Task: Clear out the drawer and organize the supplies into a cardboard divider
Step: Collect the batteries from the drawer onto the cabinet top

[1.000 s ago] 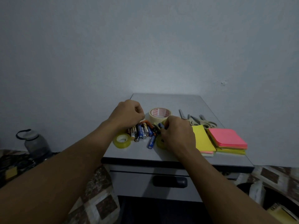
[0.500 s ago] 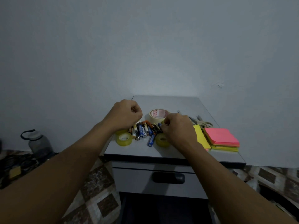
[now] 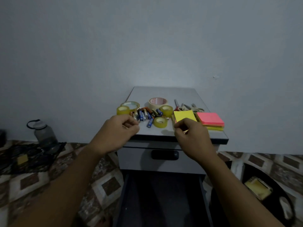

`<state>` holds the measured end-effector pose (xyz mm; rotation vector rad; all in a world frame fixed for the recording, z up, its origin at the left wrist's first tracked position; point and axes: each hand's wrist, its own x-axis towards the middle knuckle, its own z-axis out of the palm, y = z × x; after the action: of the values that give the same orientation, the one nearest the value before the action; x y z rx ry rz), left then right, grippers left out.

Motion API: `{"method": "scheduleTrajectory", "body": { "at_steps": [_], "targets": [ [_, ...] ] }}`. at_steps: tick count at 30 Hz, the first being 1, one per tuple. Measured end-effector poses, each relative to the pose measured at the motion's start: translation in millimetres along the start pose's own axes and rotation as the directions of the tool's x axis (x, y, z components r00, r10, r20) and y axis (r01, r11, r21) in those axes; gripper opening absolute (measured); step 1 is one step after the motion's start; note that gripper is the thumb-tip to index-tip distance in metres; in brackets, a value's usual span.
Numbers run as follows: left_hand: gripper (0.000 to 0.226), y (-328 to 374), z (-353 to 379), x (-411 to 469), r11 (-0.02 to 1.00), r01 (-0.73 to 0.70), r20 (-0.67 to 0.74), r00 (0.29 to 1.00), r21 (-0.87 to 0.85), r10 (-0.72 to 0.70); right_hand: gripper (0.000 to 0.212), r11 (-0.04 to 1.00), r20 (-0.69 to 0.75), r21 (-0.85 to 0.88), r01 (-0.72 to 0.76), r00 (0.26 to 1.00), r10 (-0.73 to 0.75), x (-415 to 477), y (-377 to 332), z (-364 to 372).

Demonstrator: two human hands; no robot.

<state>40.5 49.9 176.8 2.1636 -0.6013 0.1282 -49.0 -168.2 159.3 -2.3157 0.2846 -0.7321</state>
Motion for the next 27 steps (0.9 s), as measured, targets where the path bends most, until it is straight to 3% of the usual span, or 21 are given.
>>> {"method": "scheduleTrajectory", "body": {
  "at_steps": [4,6,9,12,17,19,23,27],
  "targets": [
    [0.005,-14.7,28.9,-47.7,0.986,0.144,0.08,0.987,-0.082,-0.138,0.007,0.983,0.078,0.062,-0.175,0.982,0.17,-53.4,20.4,10.5],
    [0.006,-26.3,48.3,-73.9,0.968,0.241,0.151,0.962,-0.077,-0.227,0.009,0.926,0.158,0.153,-0.344,0.934,0.321,-81.6,33.5,19.1],
    [0.006,-37.3,73.6,-114.3,0.92,0.386,0.256,0.898,-0.068,-0.358,0.013,0.724,0.279,0.304,-0.619,0.785,0.553,-122.9,53.8,32.1],
    [0.011,-37.7,94.8,-149.8,0.837,0.531,0.336,0.819,-0.133,-0.466,0.011,0.54,0.359,0.337,-0.771,0.635,0.683,-160.5,67.2,45.2],
    [0.018,-40.7,122.8,-184.5,0.577,0.802,0.48,0.573,-0.157,-0.665,0.013,0.444,0.335,0.324,-0.835,0.54,0.772,-207.5,73.2,63.5],
    [0.022,-45.8,129.5,-192.6,0.501,0.847,0.489,0.517,-0.175,-0.703,0.018,0.413,0.325,0.332,-0.848,0.514,0.794,-217.2,73.9,65.1],
    [0.02,-55.2,141.1,-201.3,0.465,0.85,0.407,0.527,-0.248,-0.746,0.021,0.249,0.363,0.41,-0.877,0.408,0.837,-230.0,81.4,68.2],
    [0.018,-54.7,146.1,-196.8,0.411,0.812,0.318,0.552,-0.414,-0.77,0.016,0.252,0.298,0.511,-0.822,0.445,0.845,-224.0,82.8,72.6]
  ]
}}
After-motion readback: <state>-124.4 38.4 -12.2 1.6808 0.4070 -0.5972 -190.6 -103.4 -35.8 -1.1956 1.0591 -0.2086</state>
